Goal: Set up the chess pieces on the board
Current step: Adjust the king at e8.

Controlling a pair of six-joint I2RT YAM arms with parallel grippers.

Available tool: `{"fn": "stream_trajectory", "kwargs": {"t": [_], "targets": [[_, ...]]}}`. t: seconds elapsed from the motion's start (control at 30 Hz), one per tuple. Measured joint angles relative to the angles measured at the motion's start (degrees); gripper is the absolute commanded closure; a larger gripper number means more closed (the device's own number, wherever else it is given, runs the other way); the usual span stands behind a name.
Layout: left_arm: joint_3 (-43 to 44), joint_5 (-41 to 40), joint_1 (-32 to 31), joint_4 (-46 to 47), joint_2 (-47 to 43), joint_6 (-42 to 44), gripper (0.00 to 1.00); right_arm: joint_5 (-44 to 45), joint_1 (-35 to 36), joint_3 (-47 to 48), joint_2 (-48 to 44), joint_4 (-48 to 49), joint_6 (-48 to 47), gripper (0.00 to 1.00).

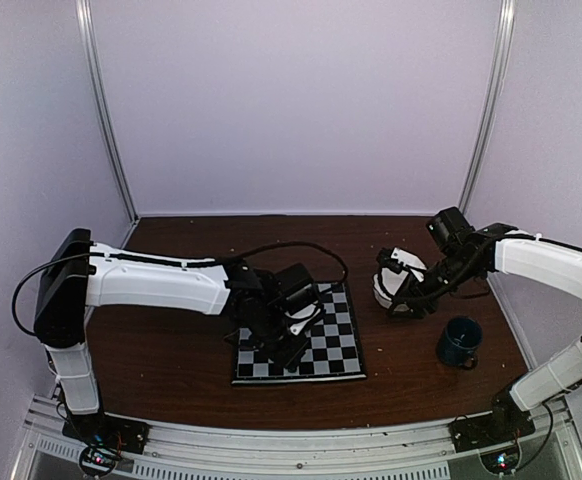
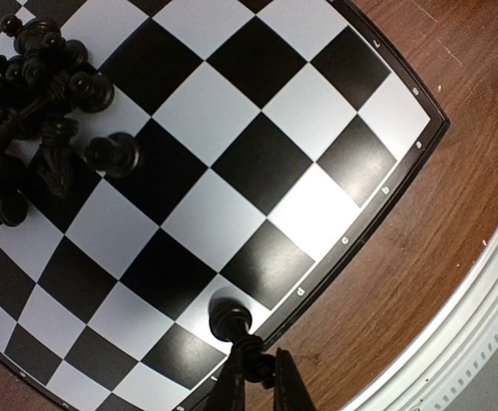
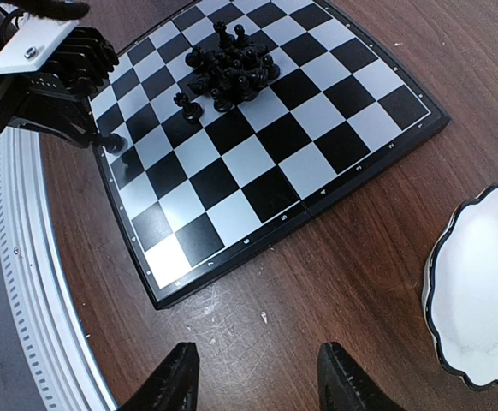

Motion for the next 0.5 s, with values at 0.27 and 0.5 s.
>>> {"fn": "stream_trajectory", "kwargs": {"t": [0.27, 0.5], "targets": [[-0.52, 0.11, 0.00, 0.46, -0.24, -0.35, 0.79, 0.00, 0.00, 0.00, 0.44, 0.00, 0.00, 0.50], [-0.61, -0.02, 0.00, 0.04, -0.61, -0.28, 0.57, -0.02, 0.00, 0.00, 0.85, 0.00, 0.02, 0.50]]}}
